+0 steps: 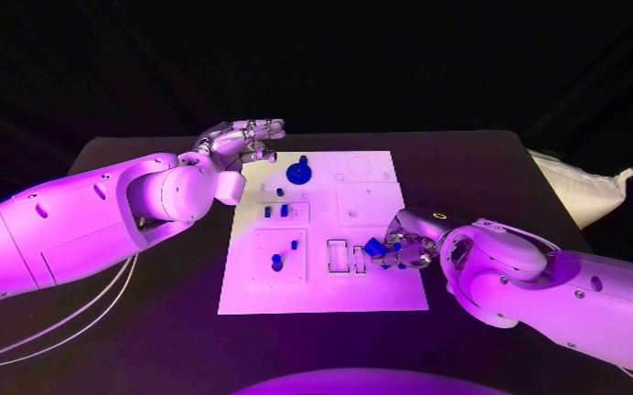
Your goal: Assemble the parts on the task board
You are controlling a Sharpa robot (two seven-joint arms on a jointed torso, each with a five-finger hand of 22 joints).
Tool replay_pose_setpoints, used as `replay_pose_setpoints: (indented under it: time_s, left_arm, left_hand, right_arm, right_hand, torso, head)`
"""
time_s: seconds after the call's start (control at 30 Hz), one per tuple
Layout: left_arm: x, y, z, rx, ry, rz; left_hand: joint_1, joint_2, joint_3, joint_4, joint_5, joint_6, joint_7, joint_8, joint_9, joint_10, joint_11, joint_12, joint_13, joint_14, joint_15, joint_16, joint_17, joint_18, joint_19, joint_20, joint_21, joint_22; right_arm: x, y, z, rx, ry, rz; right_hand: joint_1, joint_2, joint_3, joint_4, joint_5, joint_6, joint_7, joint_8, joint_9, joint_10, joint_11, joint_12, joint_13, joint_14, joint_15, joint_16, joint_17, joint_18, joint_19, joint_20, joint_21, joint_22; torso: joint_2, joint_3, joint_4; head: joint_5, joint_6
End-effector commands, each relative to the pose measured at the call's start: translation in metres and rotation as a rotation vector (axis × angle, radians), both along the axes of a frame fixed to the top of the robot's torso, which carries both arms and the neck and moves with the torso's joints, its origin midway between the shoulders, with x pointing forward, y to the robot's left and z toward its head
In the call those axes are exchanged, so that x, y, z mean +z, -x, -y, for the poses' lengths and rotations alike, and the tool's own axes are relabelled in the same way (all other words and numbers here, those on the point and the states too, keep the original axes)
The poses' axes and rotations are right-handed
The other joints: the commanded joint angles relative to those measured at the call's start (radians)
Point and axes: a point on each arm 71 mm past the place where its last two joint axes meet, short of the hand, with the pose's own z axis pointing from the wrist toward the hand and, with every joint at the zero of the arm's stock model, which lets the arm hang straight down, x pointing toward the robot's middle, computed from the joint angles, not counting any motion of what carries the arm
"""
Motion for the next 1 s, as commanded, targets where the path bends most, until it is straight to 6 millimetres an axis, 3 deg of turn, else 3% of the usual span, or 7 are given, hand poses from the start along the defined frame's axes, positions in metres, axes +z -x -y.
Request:
replay_pose_setpoints:
  time_s: [0.03,0.33,0.53,1.0]
  left_arm:
    - [0.001,0.001,0.002,-0.016,0.006,0.01]
    - [0.001,0.001,0.002,-0.016,0.005,0.01]
    - [0.001,0.001,0.002,-0.016,0.006,0.01]
    - [0.001,0.001,0.004,-0.021,0.008,0.01]
  left_hand:
    - [0.0,0.01,-0.007,-0.001,0.001,-0.003,-0.003,0.005,0.0,-0.007,-0.002,0.003,0.002,-0.005,0.001,-0.003,-0.003,0.012,-0.002,0.0,-0.004,-0.002]
    - [-0.001,0.01,-0.008,-0.001,0.001,-0.003,-0.003,0.005,0.0,-0.008,-0.002,0.003,0.002,-0.006,0.001,-0.003,-0.004,0.012,-0.002,0.0,-0.005,-0.003]
    - [-0.001,0.01,-0.008,-0.001,0.001,-0.003,-0.003,0.005,0.0,-0.008,-0.002,0.003,0.002,-0.006,0.001,-0.003,-0.004,0.012,-0.002,0.0,-0.005,-0.003]
    - [-0.001,0.01,-0.008,-0.001,0.001,-0.003,-0.003,0.005,0.0,-0.008,-0.002,0.003,0.002,-0.006,0.001,-0.003,-0.004,0.012,-0.002,0.0,-0.005,-0.003]
  right_arm:
    - [-0.006,0.002,0.001,-0.013,0.017,-0.015]
    - [0.0,0.003,0.0,-0.056,-0.097,0.022]
    - [0.012,0.009,0.0,-0.076,-0.209,0.063]
    - [0.003,0.013,-0.027,-0.001,-0.201,-0.105]
  right_hand:
    - [0.01,0.019,-0.001,0.013,0.007,0.013,-0.002,0.009,0.004,-0.006,-0.005,-0.013,-0.002,0.062,-0.006,0.004,0.024,-0.011,0.0,-0.002,0.006,0.001]
    - [0.006,0.046,-0.012,0.018,0.018,0.044,-0.015,0.028,0.021,0.003,-0.015,-0.015,0.009,0.064,-0.014,0.01,0.035,-0.013,0.007,-0.008,0.011,0.012]
    - [0.007,0.067,-0.015,0.019,0.048,0.053,-0.02,0.031,0.032,0.007,-0.02,-0.028,0.006,0.066,-0.019,0.014,0.043,-0.015,0.012,-0.013,0.014,0.018]
    - [-0.023,0.108,-0.027,0.022,0.072,0.062,-0.025,0.031,0.047,0.007,-0.024,-0.078,-0.026,0.066,-0.022,0.016,0.048,-0.015,0.013,-0.017,0.015,0.02]
  torso:
    - [-0.001,-0.0004,0.0004]
    - [0.0,0.0004,-0.0009]
    - [-0.002,-0.0004,0.0]
    - [-0.001,-0.0009,0.0]
  head:
    - [-0.001,-0.003]
    - [0.0,-0.002]
    - [-0.002,0.0]
    - [0.002,0.001]
